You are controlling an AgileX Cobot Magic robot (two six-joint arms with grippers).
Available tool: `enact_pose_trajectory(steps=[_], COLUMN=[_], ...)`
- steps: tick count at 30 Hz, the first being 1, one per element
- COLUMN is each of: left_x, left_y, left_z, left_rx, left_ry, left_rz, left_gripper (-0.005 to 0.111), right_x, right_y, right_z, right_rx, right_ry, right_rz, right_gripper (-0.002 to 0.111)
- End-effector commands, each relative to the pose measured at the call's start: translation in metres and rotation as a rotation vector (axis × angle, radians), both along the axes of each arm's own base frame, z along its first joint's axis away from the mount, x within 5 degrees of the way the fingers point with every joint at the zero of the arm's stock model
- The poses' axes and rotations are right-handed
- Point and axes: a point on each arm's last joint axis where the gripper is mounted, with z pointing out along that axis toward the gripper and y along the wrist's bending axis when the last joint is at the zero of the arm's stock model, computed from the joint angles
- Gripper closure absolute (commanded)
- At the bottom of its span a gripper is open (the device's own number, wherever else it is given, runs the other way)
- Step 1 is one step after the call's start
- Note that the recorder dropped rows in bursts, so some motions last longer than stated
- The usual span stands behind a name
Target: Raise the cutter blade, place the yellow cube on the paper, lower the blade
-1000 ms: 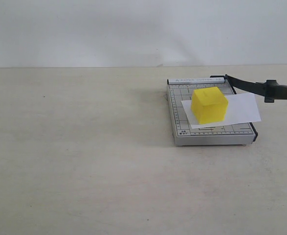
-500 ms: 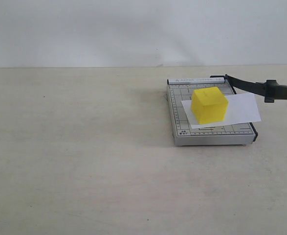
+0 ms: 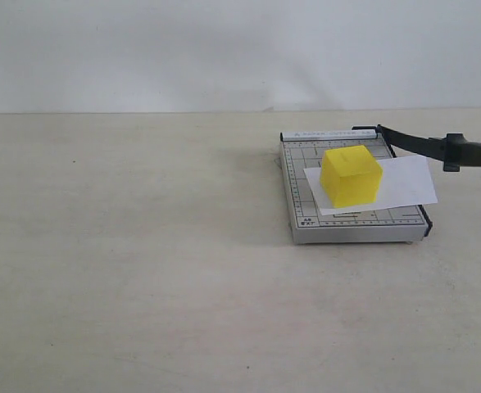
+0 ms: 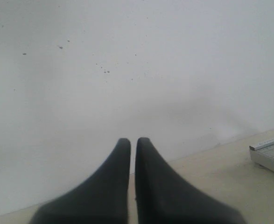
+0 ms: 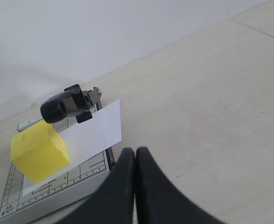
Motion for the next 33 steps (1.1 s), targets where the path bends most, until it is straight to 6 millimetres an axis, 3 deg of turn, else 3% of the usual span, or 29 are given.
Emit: enact_pose_trajectory(steps=[1, 26, 33], left_x=[0.0004, 0.0015, 0.0029], left_y=[0.0014, 0.0013, 0.0048], left_z=[-0.001, -0.0079, -0.0099], left_rx=[0.037, -0.125, -0.088], left_ry=[-0.011, 0.126, 0.134], left_rz=[0.026, -0.005, 0.044], left_gripper=[0.102, 0.102, 0.102], right_x=[-0.0004, -0.0004, -0.0004], right_y=[-0.0019, -0.0024, -0.0024], right_z=[0.0011, 0.0014, 0.0014], right_rx=[-0.015, -0.016, -0.016], right_ry=[-0.016, -0.019, -0.019], right_rz=[-0.018, -0.023, -0.023], right_gripper=[0.108, 0.108, 0.108])
